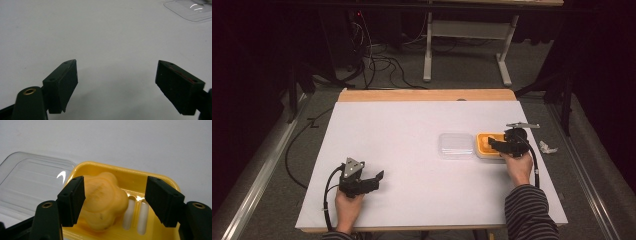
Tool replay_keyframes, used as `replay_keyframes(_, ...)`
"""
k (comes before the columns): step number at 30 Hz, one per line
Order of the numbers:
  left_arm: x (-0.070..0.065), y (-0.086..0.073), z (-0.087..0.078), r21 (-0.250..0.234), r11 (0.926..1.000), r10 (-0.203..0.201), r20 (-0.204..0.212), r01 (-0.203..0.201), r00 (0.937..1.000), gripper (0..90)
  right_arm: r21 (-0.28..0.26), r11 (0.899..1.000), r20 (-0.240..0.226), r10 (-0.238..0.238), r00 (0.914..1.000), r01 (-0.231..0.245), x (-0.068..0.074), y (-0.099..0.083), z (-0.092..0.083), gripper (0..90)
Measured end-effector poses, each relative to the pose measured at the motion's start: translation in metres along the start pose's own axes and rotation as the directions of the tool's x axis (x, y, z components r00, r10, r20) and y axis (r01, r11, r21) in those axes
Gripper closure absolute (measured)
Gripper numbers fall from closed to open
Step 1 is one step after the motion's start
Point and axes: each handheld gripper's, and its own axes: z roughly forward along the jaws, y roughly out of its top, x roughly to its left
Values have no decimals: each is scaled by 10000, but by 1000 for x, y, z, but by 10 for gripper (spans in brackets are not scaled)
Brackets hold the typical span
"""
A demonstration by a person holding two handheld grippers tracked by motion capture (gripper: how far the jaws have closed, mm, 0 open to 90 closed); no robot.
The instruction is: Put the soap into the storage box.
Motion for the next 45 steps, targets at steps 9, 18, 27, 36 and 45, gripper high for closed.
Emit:
replay_keyframes(9,0,0,0,-15,10000,4,0,-4,10000,186,-346,9993,-125,-137,9998,133,2,-1,-10,337)
replay_keyframes(18,0,0,0,6,10000,25,-3,-25,10000,186,-1027,9944,-240,-283,9993,257,2,-2,-26,349)
replay_keyframes(27,0,0,0,18,10000,26,8,-26,10000,186,-1414,9893,-381,-407,9984,349,2,-4,-38,352)
replay_keyframes(36,0,0,0,20,10000,27,-1,-27,10000,186,-1606,9866,-436,-362,9984,288,2,-7,-46,345)
replay_keyframes(45,0,0,0,24,10000,32,-17,-32,10000,187,-1727,9848,-562,-292,9980,191,0,-15,-52,344)
